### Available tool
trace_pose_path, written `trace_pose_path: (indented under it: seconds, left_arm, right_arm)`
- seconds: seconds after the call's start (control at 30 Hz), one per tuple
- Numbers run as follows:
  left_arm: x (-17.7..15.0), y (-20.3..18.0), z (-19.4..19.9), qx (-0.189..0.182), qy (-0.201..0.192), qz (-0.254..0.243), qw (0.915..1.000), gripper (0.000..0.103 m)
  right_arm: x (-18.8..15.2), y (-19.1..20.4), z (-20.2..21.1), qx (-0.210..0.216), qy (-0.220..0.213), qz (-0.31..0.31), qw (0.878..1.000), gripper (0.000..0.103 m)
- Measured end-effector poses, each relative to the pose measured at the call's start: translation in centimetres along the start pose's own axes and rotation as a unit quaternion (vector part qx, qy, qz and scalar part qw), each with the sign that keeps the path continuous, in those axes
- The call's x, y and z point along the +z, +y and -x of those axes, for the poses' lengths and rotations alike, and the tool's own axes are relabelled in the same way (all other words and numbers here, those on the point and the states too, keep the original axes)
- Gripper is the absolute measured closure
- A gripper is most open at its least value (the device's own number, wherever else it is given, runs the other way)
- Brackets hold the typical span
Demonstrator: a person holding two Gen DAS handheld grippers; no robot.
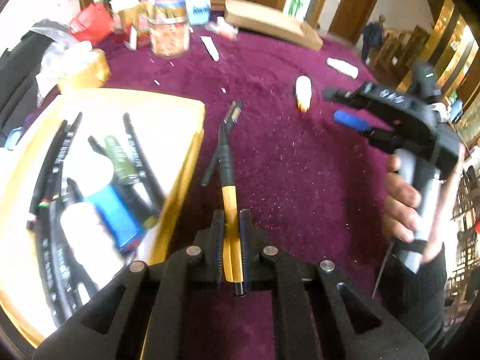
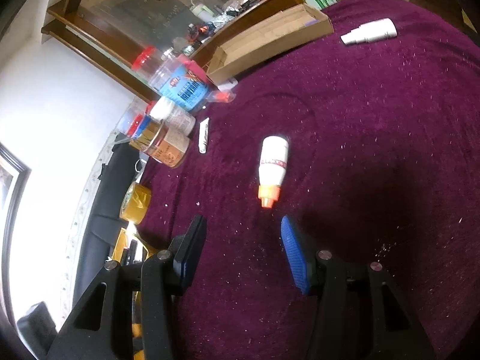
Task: Organize rigid objects
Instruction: 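Grasp the orange-capped white bottle with the right tool while the left tool grasps a yellow pen, then carry bottle and pen into the white tray and open both tools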
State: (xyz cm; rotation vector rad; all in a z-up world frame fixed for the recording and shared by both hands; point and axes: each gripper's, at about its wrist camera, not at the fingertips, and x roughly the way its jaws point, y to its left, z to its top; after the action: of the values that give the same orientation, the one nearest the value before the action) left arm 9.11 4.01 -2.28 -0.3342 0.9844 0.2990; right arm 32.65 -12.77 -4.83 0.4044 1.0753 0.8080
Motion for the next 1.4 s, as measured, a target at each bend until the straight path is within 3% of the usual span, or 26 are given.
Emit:
trace_pose_path:
  seconds: [0.1,0.23,0.4,0.57,0.63,0.67,0.83,0.93,1.1,1.2,1.4]
  left_arm:
    - [-1.1,0.6,1.7,-0.003,-0.015,0.003,0.9999,0.096]
    - [-1.3,2.7,3.4,-0.020,-0.026,0.021,0.9992,0.096]
    - [-2.5,5.3,6.1,-0.041,-0.045,0.042,0.9973,0.096]
    - [-3.4,7.5,7.0,-0.046,-0.052,0.059,0.9959,0.096]
    - [-3.6,8.2,6.9,-0.047,-0.049,0.065,0.9956,0.096]
    - [-3.7,8.4,7.0,-0.048,-0.048,0.067,0.9955,0.096]
    - [-4.0,9.2,7.7,-0.054,-0.057,0.072,0.9943,0.096]
    - [-4.3,9.6,8.2,-0.060,-0.061,0.077,0.9933,0.096]
    - [-5.2,10.6,8.5,-0.057,-0.060,0.087,0.9928,0.096]
    - [-5.7,11.9,8.4,-0.061,-0.052,0.103,0.9914,0.096]
    - [-6.2,14.1,8.6,-0.049,-0.043,0.129,0.9895,0.096]
  right_arm:
    - [-0.1,0.1,-0.1,-0.013,-0.001,0.003,1.000,0.056]
    - [0.4,1.1,0.0,-0.071,-0.007,0.000,0.997,0.056]
    - [2.4,2.6,-3.2,-0.133,0.018,0.001,0.991,0.056]
    - [3.4,3.3,-5.5,-0.177,0.008,0.010,0.984,0.057]
    - [3.8,3.0,-6.5,-0.201,0.010,0.008,0.979,0.065]
    - [3.8,2.7,-6.8,-0.205,0.015,0.003,0.979,0.080]
    - [2.4,2.9,-6.1,-0.215,0.017,0.020,0.976,0.081]
    - [0.2,3.7,-4.9,-0.198,0.032,0.037,0.979,0.081]
    - [-5.0,5.6,-2.1,-0.130,0.051,0.069,0.988,0.081]
    - [-7.8,7.4,0.8,-0.050,0.043,0.080,0.995,0.081]
    - [-12.4,13.6,3.8,0.037,0.039,0.148,0.988,0.081]
